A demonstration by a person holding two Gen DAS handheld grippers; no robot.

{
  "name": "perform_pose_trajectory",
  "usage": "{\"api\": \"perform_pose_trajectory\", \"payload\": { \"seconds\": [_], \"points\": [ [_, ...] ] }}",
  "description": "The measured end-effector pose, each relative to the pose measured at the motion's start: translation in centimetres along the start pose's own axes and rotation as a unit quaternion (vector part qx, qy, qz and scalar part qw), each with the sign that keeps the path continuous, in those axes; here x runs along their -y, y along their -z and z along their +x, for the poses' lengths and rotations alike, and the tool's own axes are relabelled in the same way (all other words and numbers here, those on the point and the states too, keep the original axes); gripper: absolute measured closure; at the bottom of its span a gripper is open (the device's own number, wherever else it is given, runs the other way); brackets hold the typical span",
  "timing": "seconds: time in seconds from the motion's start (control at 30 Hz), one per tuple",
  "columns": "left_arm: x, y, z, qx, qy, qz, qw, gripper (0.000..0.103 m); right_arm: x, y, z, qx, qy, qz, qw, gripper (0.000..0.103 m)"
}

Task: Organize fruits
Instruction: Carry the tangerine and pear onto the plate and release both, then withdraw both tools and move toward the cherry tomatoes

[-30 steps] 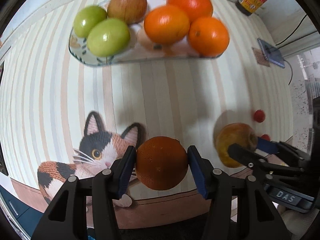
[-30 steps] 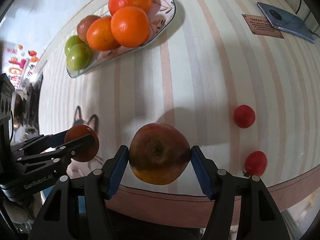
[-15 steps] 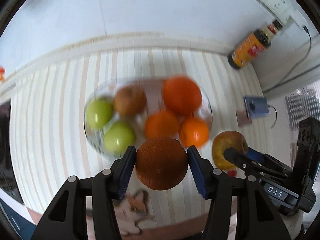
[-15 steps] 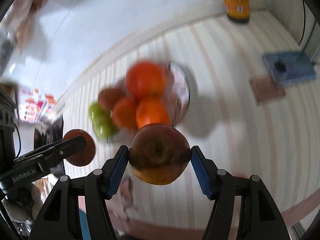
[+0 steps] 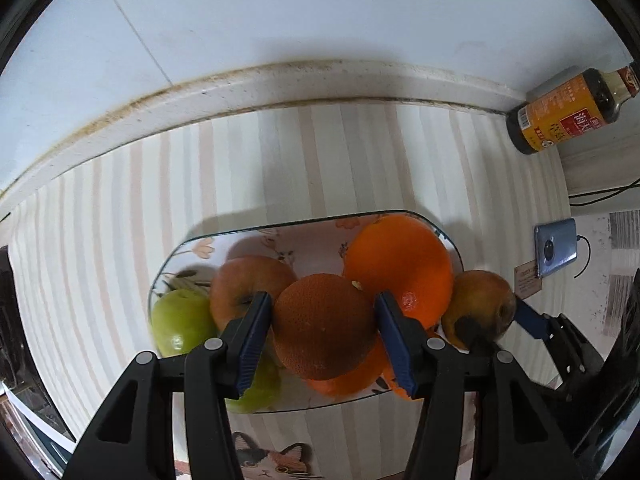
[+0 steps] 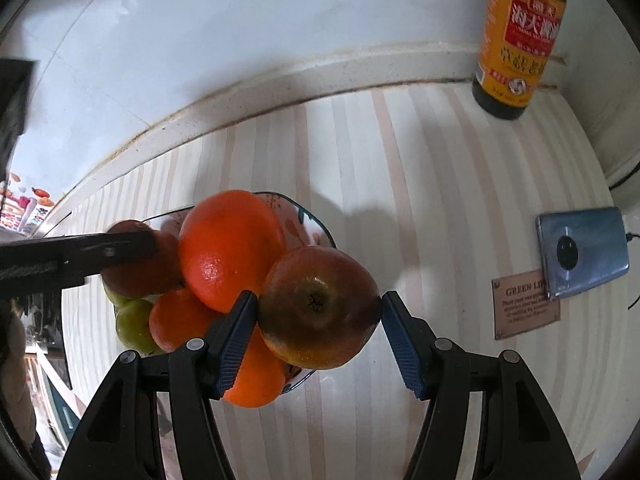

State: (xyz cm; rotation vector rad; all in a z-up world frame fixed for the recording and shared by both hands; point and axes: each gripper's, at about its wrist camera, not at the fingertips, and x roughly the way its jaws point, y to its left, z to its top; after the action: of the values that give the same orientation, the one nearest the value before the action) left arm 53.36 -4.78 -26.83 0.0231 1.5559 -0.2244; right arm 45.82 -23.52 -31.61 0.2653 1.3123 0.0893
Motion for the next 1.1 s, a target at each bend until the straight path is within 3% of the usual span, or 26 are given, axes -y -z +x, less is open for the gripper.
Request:
{"api": "perform_pose_trajectory", "payload": {
  "seconds": [0.37, 0.5, 0.57, 0.6, 0.67, 0.7, 0.73, 0.93, 1.1],
  "points": [
    [0.7, -0.3, 0.8, -0.011, -0.014, 0.009, 0.9998, 0.049, 1.2, -0.3, 0.4, -0.007, -0.052, 0.027, 0.998, 0.034],
    [0.5, -0.2, 0.4, -0.004, -0.005, 0.004, 1.0, 0.046, 1.2, -0.2, 0.4, -0.008, -0.054, 0.028, 0.998, 0.021],
    [0.4, 0.0, 0.0, 0.003, -0.005, 0.002, 1.0, 0.045, 1.2, -0.1, 0.4, -0.009, -0.055, 0.03, 0.998, 0.021],
    [0.3, 0.1, -0.2, 0.007, -0.005, 0.002, 1.0, 0.045, 1.2, -0.1, 0.3, -0.009, -0.053, 0.031, 0.998, 0.018],
    [0.1, 0.5, -1.0, 0.02, -0.008, -0.001, 0.9998, 0.034, 1.4, 0.1, -0.4, -0.003, -0.042, 0.035, 0.999, 0.009],
    [0.0, 0.7, -1.4, 0.028, -0.011, -0.002, 0.9996, 0.02, 1.4, 0.1, -0.8, 0.002, -0.033, 0.035, 0.999, 0.008],
    [-0.2, 1.0, -2.0, 0.038, -0.014, -0.003, 0.9992, 0.013, 1.3, 0.2, -1.2, 0.004, -0.026, 0.032, 0.999, 0.008],
    [-1.0, 4.6, -4.8, 0.094, -0.044, -0.023, 0.9943, 0.005, -0.5, 1.7, -4.6, 0.03, 0.052, -0.016, 0.998, 0.004],
    [-2.0, 9.3, -5.8, 0.117, -0.062, -0.055, 0.9897, 0.005, -2.1, 3.8, -7.4, 0.046, 0.06, -0.039, 0.996, 0.004]
  ]
}}
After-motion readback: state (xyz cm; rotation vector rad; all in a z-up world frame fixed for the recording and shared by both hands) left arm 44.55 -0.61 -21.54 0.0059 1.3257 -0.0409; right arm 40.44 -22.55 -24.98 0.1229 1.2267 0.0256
